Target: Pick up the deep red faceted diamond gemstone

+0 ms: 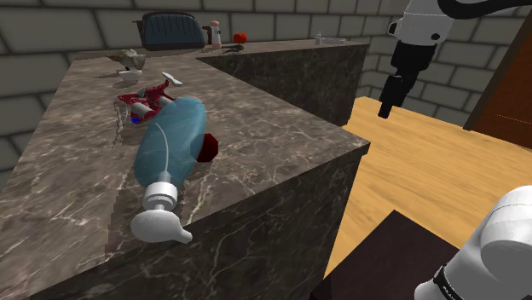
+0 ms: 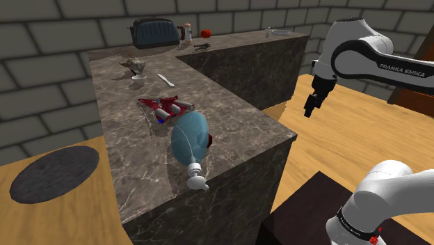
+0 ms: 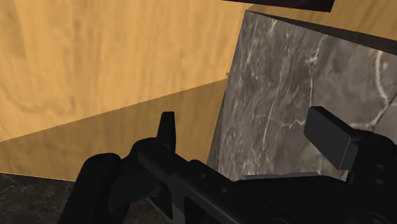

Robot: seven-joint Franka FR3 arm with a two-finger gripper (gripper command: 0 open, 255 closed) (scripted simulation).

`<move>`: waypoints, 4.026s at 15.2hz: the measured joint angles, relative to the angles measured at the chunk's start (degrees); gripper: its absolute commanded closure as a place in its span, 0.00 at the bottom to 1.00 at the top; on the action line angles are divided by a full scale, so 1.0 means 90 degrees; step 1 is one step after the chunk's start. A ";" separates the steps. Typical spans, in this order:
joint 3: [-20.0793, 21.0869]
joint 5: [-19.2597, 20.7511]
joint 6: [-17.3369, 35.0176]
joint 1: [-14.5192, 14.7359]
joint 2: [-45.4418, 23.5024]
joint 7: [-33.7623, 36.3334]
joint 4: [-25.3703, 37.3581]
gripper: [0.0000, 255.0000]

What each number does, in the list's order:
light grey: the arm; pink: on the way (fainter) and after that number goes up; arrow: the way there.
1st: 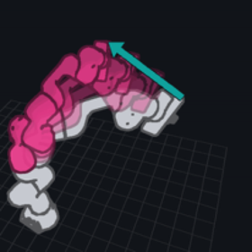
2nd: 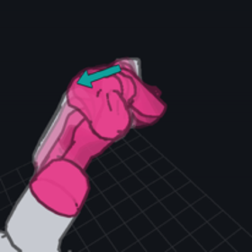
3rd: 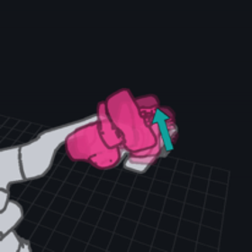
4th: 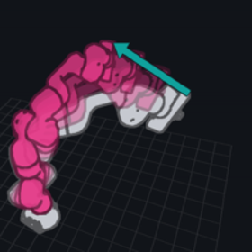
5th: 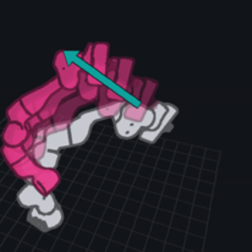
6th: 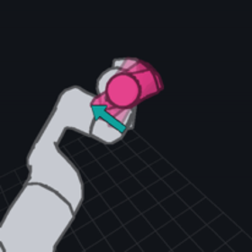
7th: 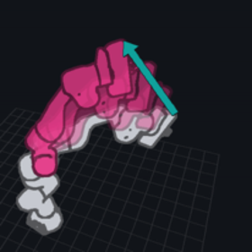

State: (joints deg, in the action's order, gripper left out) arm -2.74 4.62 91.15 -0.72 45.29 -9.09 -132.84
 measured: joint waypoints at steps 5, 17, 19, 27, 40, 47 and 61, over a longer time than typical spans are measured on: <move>0.0225 -0.0149 0.0368 0.0264 -0.0212 -0.0055 0.0073 0.00; 0.1128 -0.0477 0.1812 0.1165 -0.1416 -0.0325 0.0778 0.00; 0.1291 -0.0497 0.1951 0.1301 -0.1546 -0.0361 0.0929 0.00; 0.1950 -0.0418 0.2678 0.1756 -0.2287 -0.0526 0.1558 0.00; 0.3028 0.0139 0.3606 0.2326 -0.3335 -0.0647 0.2490 0.00; 0.3080 0.0191 0.4190 0.2350 -0.3317 -0.0554 0.1901 0.00; 0.3072 0.0177 0.4078 0.2352 -0.3308 -0.0578 0.2011 1.00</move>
State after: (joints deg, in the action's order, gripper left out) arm 24.91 6.21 127.85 20.45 15.51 -14.30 -114.74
